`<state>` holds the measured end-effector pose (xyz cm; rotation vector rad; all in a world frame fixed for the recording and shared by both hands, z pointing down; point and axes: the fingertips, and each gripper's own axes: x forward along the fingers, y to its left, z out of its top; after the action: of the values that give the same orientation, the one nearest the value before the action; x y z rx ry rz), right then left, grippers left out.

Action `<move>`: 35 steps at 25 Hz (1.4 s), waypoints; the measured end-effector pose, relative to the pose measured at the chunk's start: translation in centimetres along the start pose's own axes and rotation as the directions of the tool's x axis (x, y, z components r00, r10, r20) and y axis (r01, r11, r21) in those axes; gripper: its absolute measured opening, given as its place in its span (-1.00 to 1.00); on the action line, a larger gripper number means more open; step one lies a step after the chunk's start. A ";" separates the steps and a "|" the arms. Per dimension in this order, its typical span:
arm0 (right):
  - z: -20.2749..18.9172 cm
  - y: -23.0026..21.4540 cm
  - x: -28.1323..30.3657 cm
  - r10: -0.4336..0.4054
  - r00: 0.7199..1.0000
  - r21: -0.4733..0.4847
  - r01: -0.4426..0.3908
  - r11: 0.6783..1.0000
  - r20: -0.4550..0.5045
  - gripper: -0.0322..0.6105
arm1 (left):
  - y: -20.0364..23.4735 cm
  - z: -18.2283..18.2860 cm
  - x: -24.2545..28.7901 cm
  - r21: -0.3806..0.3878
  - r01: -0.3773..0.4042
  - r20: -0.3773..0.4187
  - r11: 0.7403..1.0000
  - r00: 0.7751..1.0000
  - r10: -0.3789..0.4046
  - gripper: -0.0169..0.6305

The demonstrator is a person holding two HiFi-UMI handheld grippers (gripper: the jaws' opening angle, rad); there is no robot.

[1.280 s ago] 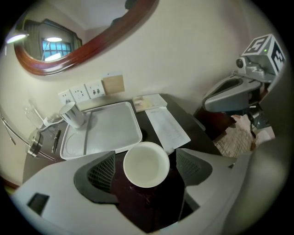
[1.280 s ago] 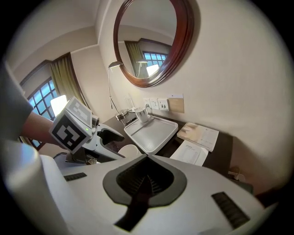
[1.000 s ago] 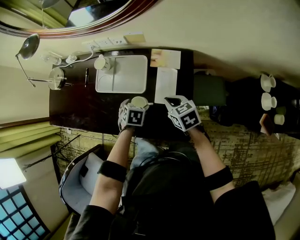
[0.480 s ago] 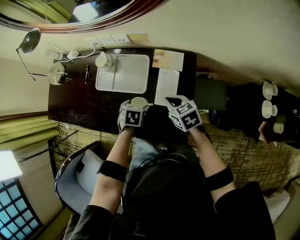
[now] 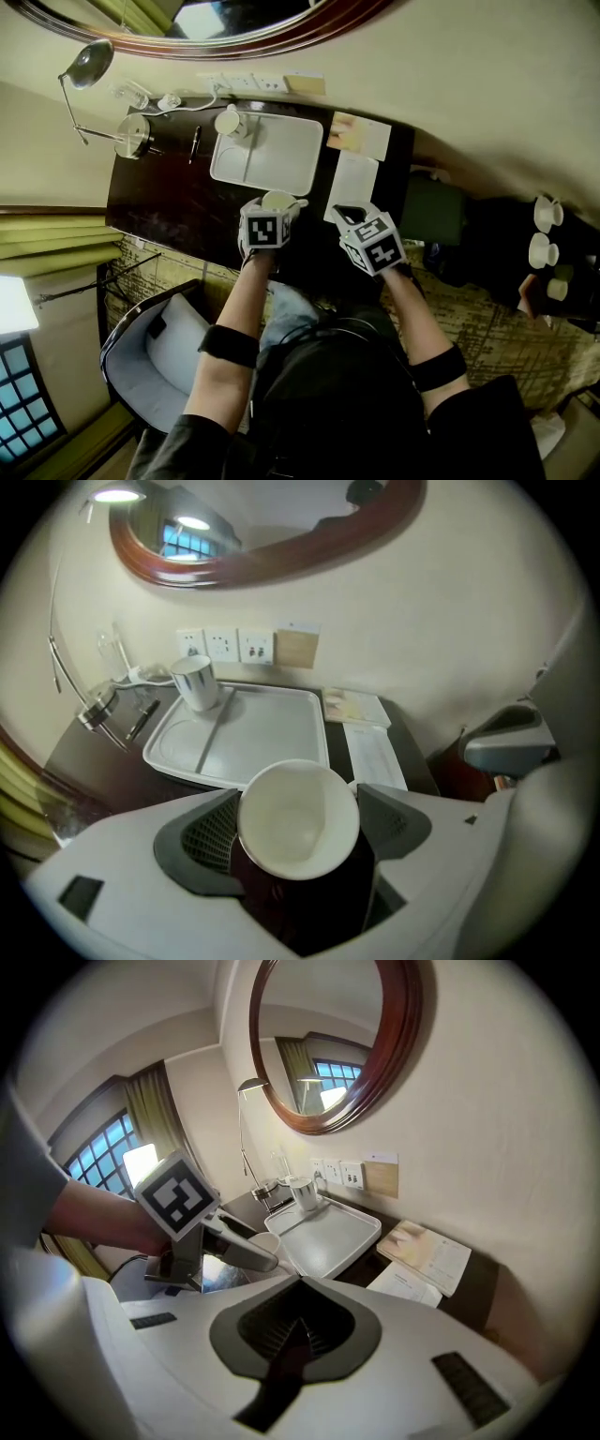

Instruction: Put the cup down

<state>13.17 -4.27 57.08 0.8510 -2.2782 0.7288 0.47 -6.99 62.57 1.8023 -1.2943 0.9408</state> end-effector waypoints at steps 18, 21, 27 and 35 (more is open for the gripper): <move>11.8 9.7 13.0 0.154 0.984 -0.339 -0.177 0.924 -0.092 -0.87 | 17.0 7.2 -1.1 -0.368 -0.127 0.106 0.921 0.978 0.178 0.29; 12.7 10.9 15.3 0.172 0.977 -0.373 -0.206 0.905 -0.123 -0.87 | 18.5 7.9 -0.3 -0.381 -0.111 0.108 0.918 0.981 0.164 0.29; 13.6 11.8 18.6 0.193 0.967 -0.375 -0.243 0.895 -0.164 -0.87 | 20.9 9.2 0.9 -0.384 -0.110 0.095 0.917 0.983 0.158 0.29; 14.3 10.7 20.2 0.176 0.968 -0.347 -0.228 0.910 -0.177 -0.87 | 22.1 10.1 1.8 -0.317 -0.157 0.080 0.935 0.978 0.191 0.29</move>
<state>-11.67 -14.56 58.26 0.3791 -2.2925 0.4122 -18.88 -21.84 62.23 1.5313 -1.5964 0.6899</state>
